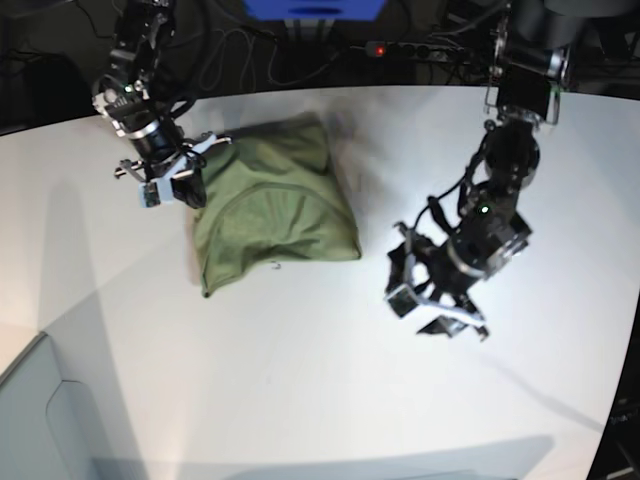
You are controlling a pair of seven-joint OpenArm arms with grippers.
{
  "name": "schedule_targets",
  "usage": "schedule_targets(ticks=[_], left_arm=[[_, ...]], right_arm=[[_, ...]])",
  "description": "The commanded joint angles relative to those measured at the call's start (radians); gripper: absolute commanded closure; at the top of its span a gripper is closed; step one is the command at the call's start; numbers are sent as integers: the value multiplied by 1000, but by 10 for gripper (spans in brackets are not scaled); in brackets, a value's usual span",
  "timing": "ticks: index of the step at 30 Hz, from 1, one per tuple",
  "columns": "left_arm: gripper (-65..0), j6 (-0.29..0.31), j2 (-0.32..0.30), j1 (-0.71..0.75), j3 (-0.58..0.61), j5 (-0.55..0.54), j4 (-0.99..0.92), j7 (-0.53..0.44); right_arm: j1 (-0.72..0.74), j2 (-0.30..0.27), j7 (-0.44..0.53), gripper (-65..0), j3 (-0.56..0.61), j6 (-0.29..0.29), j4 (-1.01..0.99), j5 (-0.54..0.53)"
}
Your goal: Fold the T-shirt properly
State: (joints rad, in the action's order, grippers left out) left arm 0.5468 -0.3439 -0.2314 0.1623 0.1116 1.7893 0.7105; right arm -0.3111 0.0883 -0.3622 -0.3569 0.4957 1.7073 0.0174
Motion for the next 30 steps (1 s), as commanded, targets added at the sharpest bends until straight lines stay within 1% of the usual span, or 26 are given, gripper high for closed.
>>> schedule_targets(ticks=[1,3,6,9,11,17,22,25,27,30], left_arm=[[-378,-11,-2,19,-79,-2,27,-16],[-378,-11,3,96,-221,-10,28,-25],[-378,-11,7,177,-382,-11,27,-25],[-378,-11,9,247,-499,-11,24,-25],[-378,-11,10,290,-553,-13,20,-25],[-377,-3,44,375,-648,-13,28,-16],[-376,-3,73,438,-682,-13,33,-16],[-376,-3,78,476,-682,-13,33,-16],[-376,-3,79,496,-682,-13,33,-16],[-376,-3,79,530,-682,-13,36,-16]], right_arm=[[-4,-5,18,0,-9,1,-5,-10],[-13,-18,18,0,-11,1,-20,-10],[-47,-26,30,0,-4,1,-20,-14],[-70,-28,101,0,-3,1,-25,-10],[-73,-28,107,0,-3,1,-28,-9],[-121,-18,114,0,-1,1,-29,-9],[-159,-23,116,0,49,1,-26,-12],[-164,-23,121,0,49,1,-26,-15],[-165,-23,156,0,46,1,-22,-15],[-185,-25,249,0,46,1,-19,-15]])
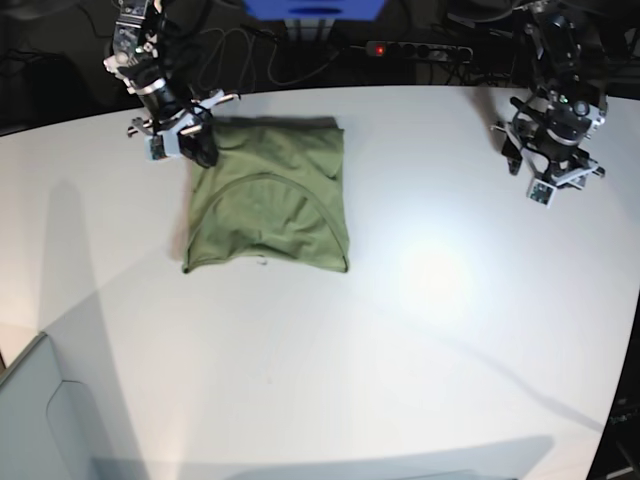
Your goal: Fold the T-shirt properly
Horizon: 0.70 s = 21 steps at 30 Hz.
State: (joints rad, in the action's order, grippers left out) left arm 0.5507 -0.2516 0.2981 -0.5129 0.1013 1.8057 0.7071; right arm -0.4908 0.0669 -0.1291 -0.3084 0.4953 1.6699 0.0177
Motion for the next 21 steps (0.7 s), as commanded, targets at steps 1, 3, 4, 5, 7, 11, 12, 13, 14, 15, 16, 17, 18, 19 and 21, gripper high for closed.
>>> schedule_targets(ticks=[1,3,4,5,7,11,12,13,14,15,16,17,18,19,21], left_arm=[[-376,-7,-13,13,-6,-2,22,-13],[-376,-7,-13,39,-6,-4,39,-14],[-376,-7,-13,51,-6,-10,50,-14],[-375,-7,-13,69,-8,-33,65,-13],[-375,-5,-13,108,-25,-88,96,-13],[-363,-4,-13,207,-65,-202,173,-11],[-333,-4,-13,250,-79,-220,196,-11],[-286,-4,-13,286,-89,-234,216,-11],[-227,-4,-12,319,-100,-249,228,-11],[-154,-5,-7,353,-115,-265,237,-11],[-85,-7,7,387,-128,-274,239,-11],[-9,-11,27,421,-143,-278,240,-11],[0,-13,44,447,-157,-282,239,-11],[0,-13,70,473,-168,-278,237,-11],[0,-13,128,520,-183,-277,216,-17]], right_arm=[[-7,-3,38,0,-2,1,19,-12],[-13,-5,62,0,-18,1,20,-14],[-16,-5,72,0,-33,1,28,-15],[-19,-5,79,0,-51,1,46,-15],[-39,-2,81,0,-79,1,80,-15],[-107,-2,73,0,-97,1,171,-15],[-141,-3,72,0,-97,-1,195,-15],[-173,-3,72,0,-105,-2,214,-15],[-207,-2,72,0,-119,-2,229,-15],[-245,3,72,0,-131,-2,244,-15],[-279,4,72,0,-145,-2,253,-15],[-314,4,72,0,-157,-2,260,-15],[-345,4,72,0,-165,-4,260,-15],[-377,4,72,0,-173,-4,256,-15],[-432,-2,72,0,-168,-4,215,-15]])
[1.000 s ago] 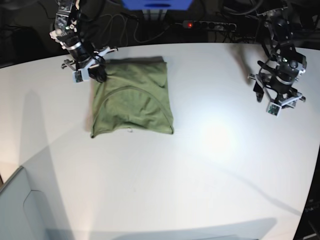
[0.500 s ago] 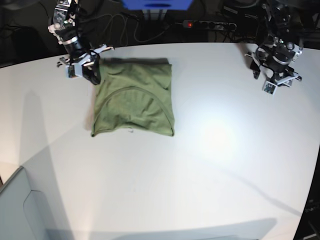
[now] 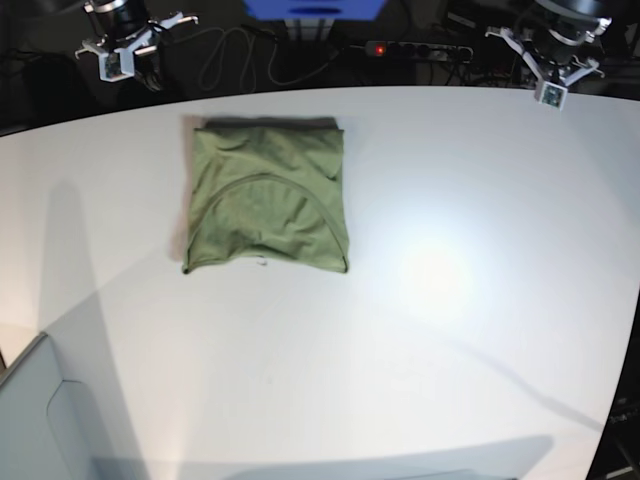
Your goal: Fold the T-shirt properly
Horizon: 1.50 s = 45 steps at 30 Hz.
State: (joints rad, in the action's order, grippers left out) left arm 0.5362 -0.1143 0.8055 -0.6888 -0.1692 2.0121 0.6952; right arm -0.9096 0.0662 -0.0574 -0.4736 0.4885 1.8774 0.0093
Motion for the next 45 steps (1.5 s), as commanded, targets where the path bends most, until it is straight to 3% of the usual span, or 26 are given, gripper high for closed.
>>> schedule_targets(ticks=[1,5,11,19,23,26,28,33,40,43,45], left_arm=[[0,2,17,33,-6,-6,-7,-12],[0,0,80,42,-4,-5,-112,-12],[0,0,83,-28,2,-5,-417,-38],[0,-1,-8,-217,59,95,-1012,-357],[0,-3,-66,-366,156,150,-1342,-513],[0,-78,-100,-484,218,176,-1588,-604],[0,-156,-106,-535,249,173,-1688,-659],[0,-270,-89,-578,352,175,-1712,-696],[0,-333,-66,-591,459,171,-1718,-696],[0,-334,-48,-591,461,178,-1715,-696],[0,-334,-48,-591,461,178,-1714,-696]], right_arm=[[-29,-4,0,0,0,3,-28,-7],[-13,-45,8,0,36,3,-241,-2],[163,-148,17,0,158,3,-629,-6],[415,-159,255,0,207,3,-1131,1],[536,-159,328,0,303,2,-1349,1],[602,-156,360,0,365,-7,-1465,1],[631,-153,377,0,395,-66,-1510,1],[653,-147,373,0,476,-311,-1530,1],[702,-96,345,0,556,-732,-1602,1],[716,-79,345,0,593,-847,-1625,1],[725,-72,344,0,622,-868,-1625,1]])
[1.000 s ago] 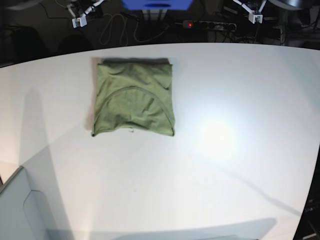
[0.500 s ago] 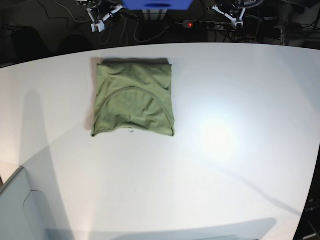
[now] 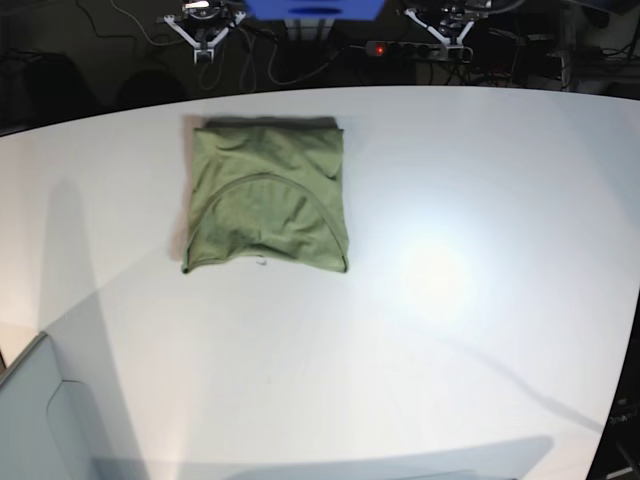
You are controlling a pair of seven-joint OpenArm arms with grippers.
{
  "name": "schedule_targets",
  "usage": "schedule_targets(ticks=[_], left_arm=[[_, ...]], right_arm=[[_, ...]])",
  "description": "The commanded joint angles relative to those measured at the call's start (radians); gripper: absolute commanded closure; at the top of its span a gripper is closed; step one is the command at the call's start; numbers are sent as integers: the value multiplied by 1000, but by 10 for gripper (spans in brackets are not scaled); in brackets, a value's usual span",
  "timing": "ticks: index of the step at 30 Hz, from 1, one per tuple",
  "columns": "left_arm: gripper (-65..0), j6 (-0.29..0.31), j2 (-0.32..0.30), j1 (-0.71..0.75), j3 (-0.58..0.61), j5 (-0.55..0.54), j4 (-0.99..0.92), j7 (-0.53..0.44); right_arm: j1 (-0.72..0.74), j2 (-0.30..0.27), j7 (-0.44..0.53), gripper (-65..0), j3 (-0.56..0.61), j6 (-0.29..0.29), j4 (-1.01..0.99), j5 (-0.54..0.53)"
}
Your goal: Fold the T-shirt properly
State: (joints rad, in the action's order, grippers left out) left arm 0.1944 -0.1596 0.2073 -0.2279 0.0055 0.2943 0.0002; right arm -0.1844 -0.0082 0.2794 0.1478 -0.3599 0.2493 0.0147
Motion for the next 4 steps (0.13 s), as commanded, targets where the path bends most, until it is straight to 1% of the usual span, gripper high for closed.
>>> schedule_targets(ticks=[1,4], left_arm=[[0,7,-1,7,0,3,6,-1],[0,7,4,7,0,3,7,-1]], right_arm=[[0,4,7,0,9,-20,3,-5],[6,11,7,0,14,-20,3,-8]])
